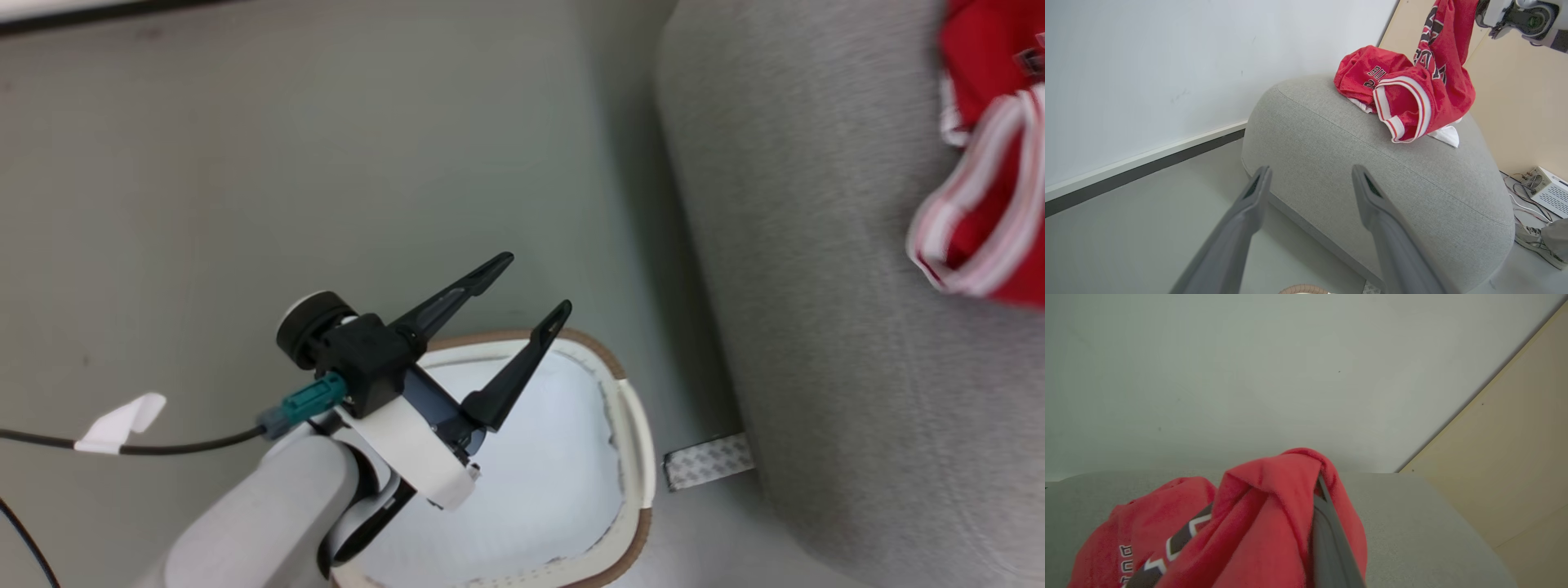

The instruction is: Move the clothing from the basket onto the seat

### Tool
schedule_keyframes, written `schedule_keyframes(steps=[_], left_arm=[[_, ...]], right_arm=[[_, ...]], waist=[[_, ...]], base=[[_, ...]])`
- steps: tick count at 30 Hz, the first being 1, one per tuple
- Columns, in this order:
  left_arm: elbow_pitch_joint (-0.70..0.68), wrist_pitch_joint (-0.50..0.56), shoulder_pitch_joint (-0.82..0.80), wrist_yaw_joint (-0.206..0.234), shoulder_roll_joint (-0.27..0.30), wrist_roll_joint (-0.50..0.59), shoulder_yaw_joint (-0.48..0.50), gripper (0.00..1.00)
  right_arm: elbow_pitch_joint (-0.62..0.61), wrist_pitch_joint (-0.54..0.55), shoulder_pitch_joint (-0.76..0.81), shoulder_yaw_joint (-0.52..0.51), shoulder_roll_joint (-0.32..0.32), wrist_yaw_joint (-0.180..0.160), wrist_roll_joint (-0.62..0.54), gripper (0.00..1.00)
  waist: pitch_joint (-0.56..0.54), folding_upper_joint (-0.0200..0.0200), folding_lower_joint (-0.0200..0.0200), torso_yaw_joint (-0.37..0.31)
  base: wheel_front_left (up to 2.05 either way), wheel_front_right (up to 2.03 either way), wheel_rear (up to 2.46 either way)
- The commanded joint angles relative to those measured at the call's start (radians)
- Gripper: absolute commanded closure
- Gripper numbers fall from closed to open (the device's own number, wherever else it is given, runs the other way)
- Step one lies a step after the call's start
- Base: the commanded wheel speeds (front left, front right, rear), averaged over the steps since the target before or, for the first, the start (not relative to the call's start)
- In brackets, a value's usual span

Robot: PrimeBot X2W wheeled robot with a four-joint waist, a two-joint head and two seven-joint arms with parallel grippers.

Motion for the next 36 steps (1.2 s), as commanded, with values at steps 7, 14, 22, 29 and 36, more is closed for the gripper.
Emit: schedule_keyframes(steps=[7, 14, 22, 29, 36], left_arm=[[0.007, -0.023, -0.017, 0.0, 0.0, 0.001, 0.001, 0.0], [0.028, -0.034, -0.017, 0.005, -0.001, -0.011, 0.011, 0.0], [0.056, -0.048, 0.01, 0.006, -0.009, -0.019, 0.01, 0.0], [0.113, -0.06, 0.06, 0.014, -0.046, -0.046, 0.019, 0.0], [0.159, -0.068, 0.141, 0.043, -0.068, -0.072, 0.076, 0.0]], right_arm=[[0.187, 0.068, -0.074, 0.001, 0.069, -0.003, -0.096, 1.0], [0.295, 0.196, -0.111, 0.055, 0.086, -0.003, -0.073, 0.67], [0.312, 0.267, -0.09, 0.164, 0.074, -0.003, -0.003, 0.0], [0.257, 0.337, -0.032, 0.338, 0.031, -0.003, 0.086, 0.0], [0.072, 0.305, 0.014, 0.513, -0.062, -0.003, 0.218, 0.0]], waist=[[0.061, 0.0, -0.0001, 0.072], [0.05, 0.0, -0.0001, 0.08], [-0.015, 0.0, -0.0001, 0.069], [-0.187, 0.0, -0.0001, 0.062], [-0.368, 0.0, -0.0001, 0.063]], base=[[0.0, 0.0, 0.0], [0.0, 0.0, 0.0], [0.0, 0.0, 0.0], [0.0, 0.0, 0.0], [0.0, 0.0, 0.0]])
